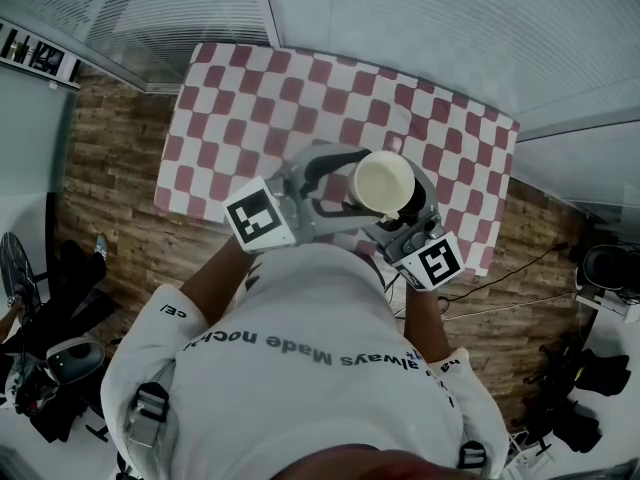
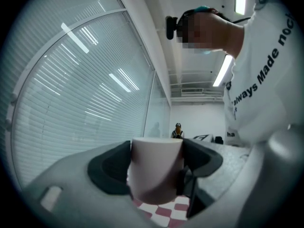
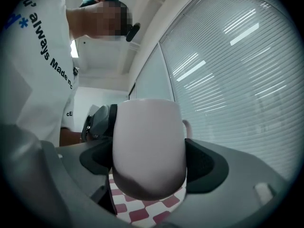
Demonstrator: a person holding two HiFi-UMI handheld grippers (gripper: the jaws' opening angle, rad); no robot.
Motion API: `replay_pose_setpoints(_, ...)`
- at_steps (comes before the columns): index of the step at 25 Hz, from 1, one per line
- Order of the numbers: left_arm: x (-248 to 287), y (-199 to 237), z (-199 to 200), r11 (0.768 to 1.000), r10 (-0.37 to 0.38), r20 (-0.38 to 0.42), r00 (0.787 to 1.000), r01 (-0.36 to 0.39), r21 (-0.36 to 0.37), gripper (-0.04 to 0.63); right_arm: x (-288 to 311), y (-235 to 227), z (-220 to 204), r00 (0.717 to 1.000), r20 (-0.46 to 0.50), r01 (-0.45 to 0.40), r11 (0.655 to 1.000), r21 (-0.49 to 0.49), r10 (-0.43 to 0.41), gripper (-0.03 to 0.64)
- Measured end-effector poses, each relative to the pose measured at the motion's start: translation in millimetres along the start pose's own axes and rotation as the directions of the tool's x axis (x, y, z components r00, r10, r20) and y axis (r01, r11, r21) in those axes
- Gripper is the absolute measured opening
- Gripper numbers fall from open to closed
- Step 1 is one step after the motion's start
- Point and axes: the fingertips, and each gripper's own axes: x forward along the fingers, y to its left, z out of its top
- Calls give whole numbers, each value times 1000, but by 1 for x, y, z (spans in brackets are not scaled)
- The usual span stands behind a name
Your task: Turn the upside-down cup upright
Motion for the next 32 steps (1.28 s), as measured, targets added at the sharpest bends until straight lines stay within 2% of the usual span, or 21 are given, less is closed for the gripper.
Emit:
replay_pose_setpoints(14,1,10,-48,1000,-7,-77,997,7,5,347,3,-12,-55,977,-210,21,1000,-7,-22,445)
replay_pose_setpoints(20,-2,21,-90,1000,-8,-106,994,8,-2,347,7,-20,-96,964,-267,24,999,29,-16,444)
replay_pose_setpoints(27,-6,32,-140,997,-18,-149,989,28,69,347,11,-26,-154,933,-361,4,1000,13,1,442)
replay_pose_setpoints(32,-8,41,-181,998,-18,-172,985,29,61,347,7,-34,-197,912,-409,12,1000,19,-4,440)
